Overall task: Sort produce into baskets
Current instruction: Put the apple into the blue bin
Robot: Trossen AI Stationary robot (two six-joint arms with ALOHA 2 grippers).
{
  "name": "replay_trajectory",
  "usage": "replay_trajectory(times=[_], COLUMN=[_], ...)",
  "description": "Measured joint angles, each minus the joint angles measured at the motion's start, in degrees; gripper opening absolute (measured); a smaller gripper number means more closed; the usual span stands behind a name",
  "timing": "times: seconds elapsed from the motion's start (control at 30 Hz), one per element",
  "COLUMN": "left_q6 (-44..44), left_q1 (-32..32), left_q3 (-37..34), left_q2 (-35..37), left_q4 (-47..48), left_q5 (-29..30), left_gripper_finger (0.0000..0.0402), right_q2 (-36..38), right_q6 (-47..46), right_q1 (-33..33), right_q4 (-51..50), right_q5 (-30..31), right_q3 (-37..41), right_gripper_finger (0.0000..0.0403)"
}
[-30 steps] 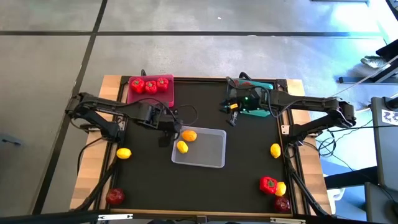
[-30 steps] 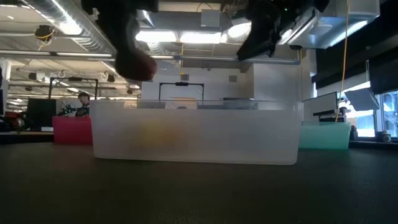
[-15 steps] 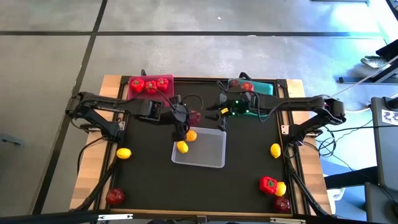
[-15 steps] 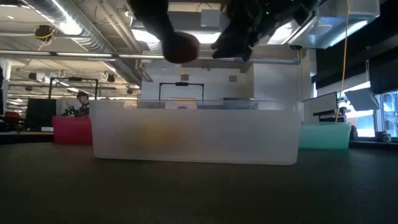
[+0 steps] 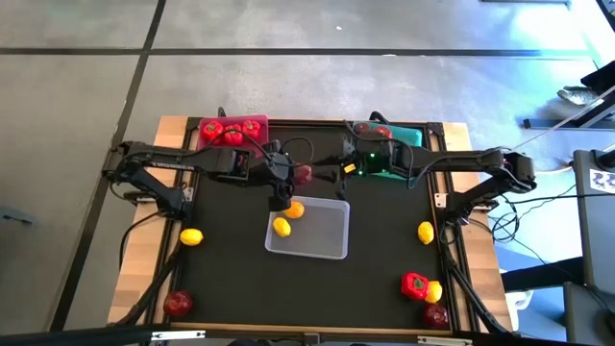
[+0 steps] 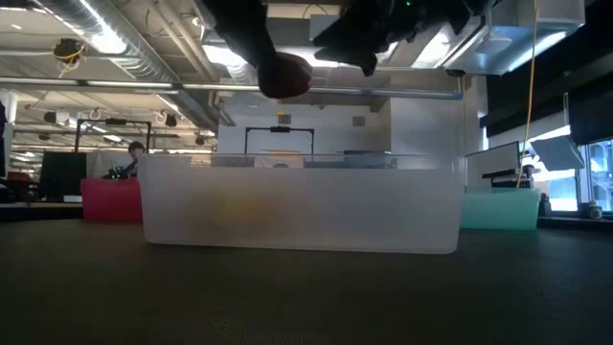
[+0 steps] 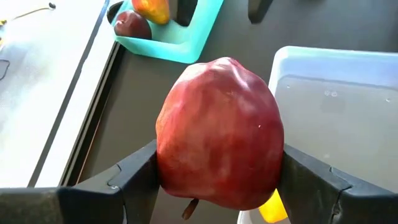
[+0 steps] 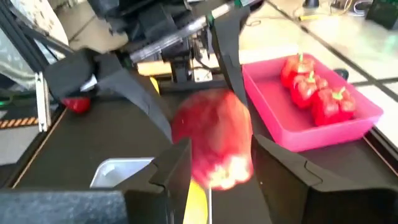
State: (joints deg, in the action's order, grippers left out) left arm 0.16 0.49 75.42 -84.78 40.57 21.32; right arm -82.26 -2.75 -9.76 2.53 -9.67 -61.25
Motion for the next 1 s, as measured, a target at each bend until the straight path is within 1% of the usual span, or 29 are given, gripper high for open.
replay_trajectory(times=[0.13, 0.2, 0.33, 0.53, 0.87, 1.0], left_q6=[0.0, 0.1, 0.7, 0.4, 0.2, 0.2], left_q1=[-0.1, -0.5, -0.9, -1.1, -1.2, -1.2], left_q3=[0.0, 0.0, -0.1, -0.2, -0.2, -0.1], left_q2=[0.0, 0.0, -0.1, -0.2, -0.1, 0.0], left_q4=[-1.4, -1.8, -2.1, -2.7, -4.0, -6.0], left_q5=[0.0, 0.1, 0.2, 0.2, 0.1, 0.1], left_gripper_finger=[0.0268, 0.0268, 0.0268, 0.0268, 0.0268, 0.0268], right_q2=[-1.6, -2.6, -3.1, -3.7, -6.0, -7.3], right_q6=[-0.2, -0.2, 1.3, 3.2, 4.6, 4.7], right_q1=[0.1, 0.0, 0.0, 0.1, 0.0, 0.0], right_q4=[2.4, 1.8, 0.2, -2.5, -2.8, -2.3], right_q5=[0.5, 2.1, 2.2, 4.1, 4.7, 5.0], right_q3=[0.0, 0.0, -0.1, -0.2, 0.0, 0.1], right_gripper_finger=[0.0166, 0.0166, 0.0166, 0.0166, 0.0166, 0.0166])
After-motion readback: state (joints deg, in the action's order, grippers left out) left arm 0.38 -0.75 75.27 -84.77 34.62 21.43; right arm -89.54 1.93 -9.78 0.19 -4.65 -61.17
